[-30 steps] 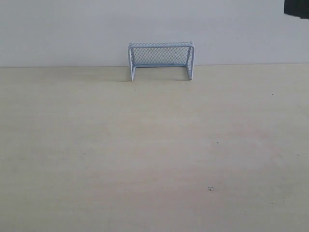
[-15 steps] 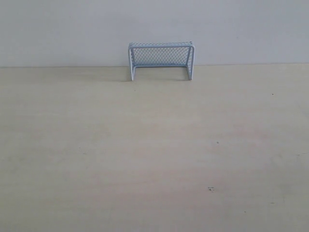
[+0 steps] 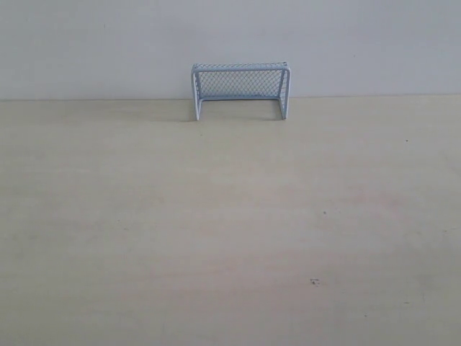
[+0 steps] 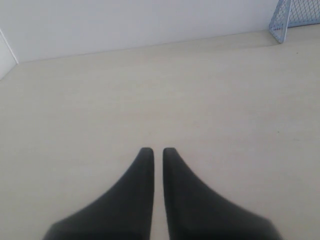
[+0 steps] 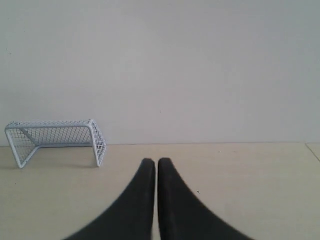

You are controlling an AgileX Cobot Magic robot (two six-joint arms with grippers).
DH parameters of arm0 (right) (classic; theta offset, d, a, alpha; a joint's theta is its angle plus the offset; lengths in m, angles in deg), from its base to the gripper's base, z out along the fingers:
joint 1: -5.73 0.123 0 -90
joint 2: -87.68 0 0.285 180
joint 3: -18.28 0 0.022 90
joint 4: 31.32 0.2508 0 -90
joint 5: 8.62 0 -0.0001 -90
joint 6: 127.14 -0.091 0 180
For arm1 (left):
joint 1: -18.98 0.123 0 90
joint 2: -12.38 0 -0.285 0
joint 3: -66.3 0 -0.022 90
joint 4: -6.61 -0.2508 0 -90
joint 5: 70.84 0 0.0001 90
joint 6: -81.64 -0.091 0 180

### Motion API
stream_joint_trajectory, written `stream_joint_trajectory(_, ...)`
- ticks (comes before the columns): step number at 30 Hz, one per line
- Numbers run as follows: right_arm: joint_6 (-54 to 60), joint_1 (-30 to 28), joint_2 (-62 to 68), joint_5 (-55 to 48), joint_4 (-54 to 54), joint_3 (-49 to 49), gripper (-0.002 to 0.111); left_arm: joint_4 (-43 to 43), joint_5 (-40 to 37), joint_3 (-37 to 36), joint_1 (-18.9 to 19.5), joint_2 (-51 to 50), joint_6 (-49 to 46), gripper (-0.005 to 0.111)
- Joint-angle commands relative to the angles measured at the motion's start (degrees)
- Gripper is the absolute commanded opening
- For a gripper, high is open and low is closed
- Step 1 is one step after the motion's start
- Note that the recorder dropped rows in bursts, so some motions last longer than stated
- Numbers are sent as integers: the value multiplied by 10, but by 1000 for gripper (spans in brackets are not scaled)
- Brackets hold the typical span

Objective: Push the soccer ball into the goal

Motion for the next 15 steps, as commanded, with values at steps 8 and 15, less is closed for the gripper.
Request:
stream_joint_trajectory(8, -1, 0, -39, 2, -2, -39, 0, 0, 2, 2, -5, -3, 5, 6)
stream_joint_trajectory(15, -1, 0, -85, 10, -2, -76, 0, 0, 2, 2, -5, -3, 5, 6)
